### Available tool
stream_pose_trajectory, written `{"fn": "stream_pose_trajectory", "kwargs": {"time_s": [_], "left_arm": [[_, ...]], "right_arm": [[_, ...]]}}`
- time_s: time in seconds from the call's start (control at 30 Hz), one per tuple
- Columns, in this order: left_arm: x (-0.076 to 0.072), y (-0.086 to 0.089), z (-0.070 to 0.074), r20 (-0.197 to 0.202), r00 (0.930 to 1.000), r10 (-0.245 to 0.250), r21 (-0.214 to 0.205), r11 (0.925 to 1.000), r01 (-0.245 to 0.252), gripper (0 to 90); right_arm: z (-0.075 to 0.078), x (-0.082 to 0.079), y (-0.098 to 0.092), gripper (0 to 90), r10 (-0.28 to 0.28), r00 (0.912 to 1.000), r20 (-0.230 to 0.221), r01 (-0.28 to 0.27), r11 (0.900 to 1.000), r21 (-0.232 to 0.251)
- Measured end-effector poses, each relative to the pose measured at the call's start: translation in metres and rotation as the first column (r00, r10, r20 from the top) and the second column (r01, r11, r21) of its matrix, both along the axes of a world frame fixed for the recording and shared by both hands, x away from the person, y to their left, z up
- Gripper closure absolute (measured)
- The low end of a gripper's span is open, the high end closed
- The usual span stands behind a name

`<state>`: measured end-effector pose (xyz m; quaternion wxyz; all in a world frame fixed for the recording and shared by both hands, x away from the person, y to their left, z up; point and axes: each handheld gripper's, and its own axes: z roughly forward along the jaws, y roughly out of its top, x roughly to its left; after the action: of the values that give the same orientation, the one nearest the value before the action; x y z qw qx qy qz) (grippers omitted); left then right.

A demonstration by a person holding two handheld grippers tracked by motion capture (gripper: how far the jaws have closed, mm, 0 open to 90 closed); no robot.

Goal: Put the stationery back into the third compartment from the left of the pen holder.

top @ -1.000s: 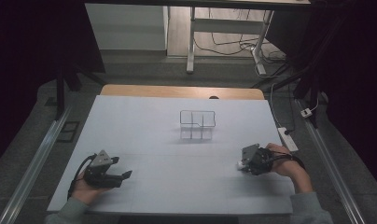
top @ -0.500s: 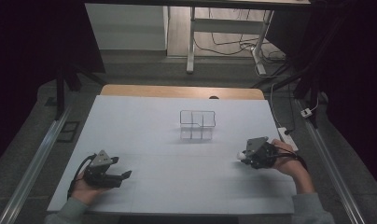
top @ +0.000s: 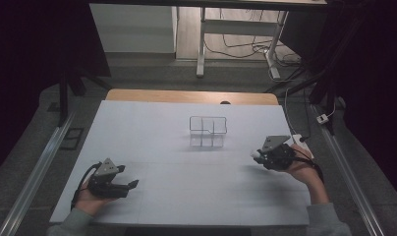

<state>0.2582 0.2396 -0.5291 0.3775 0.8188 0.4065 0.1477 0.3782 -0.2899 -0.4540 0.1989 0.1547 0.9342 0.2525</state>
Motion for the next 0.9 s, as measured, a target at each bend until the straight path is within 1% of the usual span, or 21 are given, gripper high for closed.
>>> {"fn": "stream_pose_trajectory", "kwargs": {"time_s": [0.03,0.07,0.1,0.13,0.17,0.23,0.4,0.5,0.67,0.73,0.83,0.9], "left_arm": [[0.000,0.000,0.000,0.000,1.0000,0.000,0.000,1.0000,0.000,21.8],[0.000,0.000,0.000,0.000,1.0000,-0.001,0.000,1.0000,0.001,21.8],[0.000,0.000,0.000,0.000,1.0000,-0.001,0.000,1.0000,0.001,21.8],[0.000,0.000,0.000,0.000,1.0000,-0.001,0.000,1.0000,0.001,21.8],[0.000,0.000,0.000,0.001,1.0000,0.000,0.000,1.0000,0.000,21.8],[0.000,0.000,0.000,0.002,1.0000,0.001,-0.002,1.0000,-0.001,21.8],[0.000,0.000,0.000,0.001,1.0000,-0.001,0.001,1.0000,0.001,21.8],[0.000,0.000,0.000,0.001,1.0000,0.000,0.001,1.0000,0.000,21.8],[0.000,0.000,0.000,0.001,1.0000,-0.001,0.002,1.0000,0.001,21.8],[0.000,0.000,0.000,0.001,1.0000,-0.001,0.001,1.0000,0.001,21.8],[-0.001,0.000,0.000,0.002,1.0000,-0.002,0.002,1.0000,0.002,21.8],[0.000,0.000,0.000,0.002,1.0000,-0.002,0.002,1.0000,0.002,21.8]], "right_arm": [[0.001,0.000,0.000,65.3,-0.005,1.0000,0.001,0.005,0.9999,0.013],[0.003,0.002,0.002,65.3,-0.034,0.9992,0.023,0.033,0.9990,0.029],[0.003,0.002,0.002,65.3,-0.034,0.9992,0.023,0.033,0.9990,0.029],[0.004,0.002,0.003,65.3,-0.057,0.9981,0.022,0.056,0.9977,0.037],[0.005,0.003,0.003,65.3,-0.069,0.9974,0.022,0.068,0.9967,0.044],[0.005,0.004,0.004,65.3,-0.089,0.9960,0.009,0.088,0.9933,0.074],[0.007,0.006,0.006,65.3,-0.109,0.9940,-0.009,0.109,0.9857,0.129],[0.010,0.006,0.007,65.3,-0.144,0.9894,-0.015,0.145,0.9761,0.162],[0.015,0.006,0.006,65.3,-0.153,0.9879,-0.023,0.154,0.9591,0.237],[0.017,0.006,0.007,65.3,-0.157,0.9874,-0.016,0.156,0.9550,0.252],[0.017,0.006,0.007,65.2,-0.177,0.9843,-0.005,0.172,0.9497,0.262],[0.018,0.006,0.007,65.2,-0.178,0.9841,-0.006,0.172,0.9462,0.274]]}}
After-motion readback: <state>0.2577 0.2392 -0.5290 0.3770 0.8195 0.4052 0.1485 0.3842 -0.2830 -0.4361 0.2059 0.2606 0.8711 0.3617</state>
